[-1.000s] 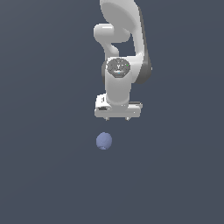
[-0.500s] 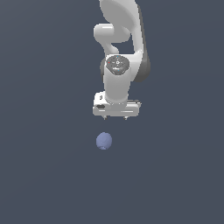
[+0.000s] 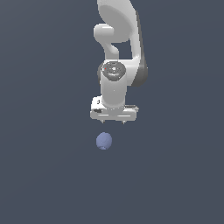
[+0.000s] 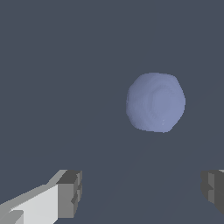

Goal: Pick up the object and move it to a goal position.

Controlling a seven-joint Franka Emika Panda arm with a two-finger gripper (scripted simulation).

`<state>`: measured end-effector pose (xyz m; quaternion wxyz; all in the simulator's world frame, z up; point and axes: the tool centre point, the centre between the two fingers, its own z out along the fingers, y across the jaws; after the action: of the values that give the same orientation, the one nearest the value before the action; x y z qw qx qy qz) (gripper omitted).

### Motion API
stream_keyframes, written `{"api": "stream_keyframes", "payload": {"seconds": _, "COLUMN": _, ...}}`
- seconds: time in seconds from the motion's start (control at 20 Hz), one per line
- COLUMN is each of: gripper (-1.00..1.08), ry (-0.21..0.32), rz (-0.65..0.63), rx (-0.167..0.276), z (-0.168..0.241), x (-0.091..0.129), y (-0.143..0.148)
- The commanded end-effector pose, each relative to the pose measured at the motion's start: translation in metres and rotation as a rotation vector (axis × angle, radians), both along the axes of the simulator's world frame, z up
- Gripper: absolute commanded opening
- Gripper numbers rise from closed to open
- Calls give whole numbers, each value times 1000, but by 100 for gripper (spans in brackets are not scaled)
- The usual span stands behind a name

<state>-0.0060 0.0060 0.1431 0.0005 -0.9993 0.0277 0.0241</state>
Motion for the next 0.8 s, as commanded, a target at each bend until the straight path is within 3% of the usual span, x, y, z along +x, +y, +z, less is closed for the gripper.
{"api": "stream_keyframes", "payload": {"seconds": 0.0, "gripper": 100, "ry": -7, "rz": -17, "rx": 0, "z": -7, "x": 9, "y": -7}}
{"api": "stream_keyframes", "payload": {"seconds": 0.4, "gripper": 100, "ry": -36, "rz": -81, "rx": -3, "z": -38, "x": 40, "y": -35}}
{"api": "stream_keyframes", "payload": {"seconds": 0.75, "gripper": 100, "ry": -47, "rz": -106, "rx": -5, "z": -52, "x": 52, "y": -47}}
